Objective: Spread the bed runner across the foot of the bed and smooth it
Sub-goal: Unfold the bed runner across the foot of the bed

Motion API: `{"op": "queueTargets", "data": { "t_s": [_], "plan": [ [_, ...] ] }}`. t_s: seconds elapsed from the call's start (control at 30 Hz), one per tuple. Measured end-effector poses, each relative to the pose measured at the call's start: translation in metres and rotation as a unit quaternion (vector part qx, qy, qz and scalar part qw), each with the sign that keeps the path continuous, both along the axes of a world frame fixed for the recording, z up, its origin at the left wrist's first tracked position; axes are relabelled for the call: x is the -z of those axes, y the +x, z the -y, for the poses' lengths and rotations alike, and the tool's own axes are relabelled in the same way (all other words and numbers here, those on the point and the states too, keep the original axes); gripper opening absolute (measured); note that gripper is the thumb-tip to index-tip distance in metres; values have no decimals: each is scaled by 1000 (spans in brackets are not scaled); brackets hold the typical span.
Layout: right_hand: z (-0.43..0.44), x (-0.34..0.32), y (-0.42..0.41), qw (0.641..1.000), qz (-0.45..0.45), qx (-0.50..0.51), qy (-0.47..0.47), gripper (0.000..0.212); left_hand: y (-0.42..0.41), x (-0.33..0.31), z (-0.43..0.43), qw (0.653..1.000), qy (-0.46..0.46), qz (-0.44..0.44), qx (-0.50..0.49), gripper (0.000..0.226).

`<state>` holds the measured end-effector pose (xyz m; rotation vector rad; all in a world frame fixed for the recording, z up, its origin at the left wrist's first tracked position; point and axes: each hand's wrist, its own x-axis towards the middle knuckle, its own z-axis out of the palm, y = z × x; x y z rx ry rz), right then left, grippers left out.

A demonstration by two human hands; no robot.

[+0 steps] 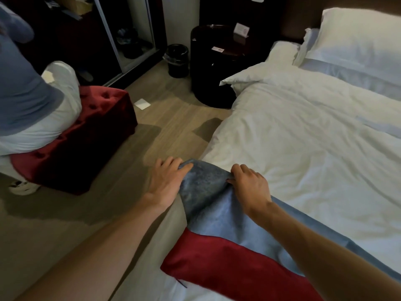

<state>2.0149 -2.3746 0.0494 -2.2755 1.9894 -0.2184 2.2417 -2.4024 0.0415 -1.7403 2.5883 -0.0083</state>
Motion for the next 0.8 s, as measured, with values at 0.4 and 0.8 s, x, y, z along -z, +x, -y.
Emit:
{"op": "queueTargets", "data": {
  "t_s": [0.4,0.8],
  "plan": [
    [24,84,-5,994,-36,37,93,26,-25,100,19,997,55,-23,41,51],
    [-4,93,11,993,-79,12,83,63,-7,113,-11,992,85,-74,64,47]
  ]
}}
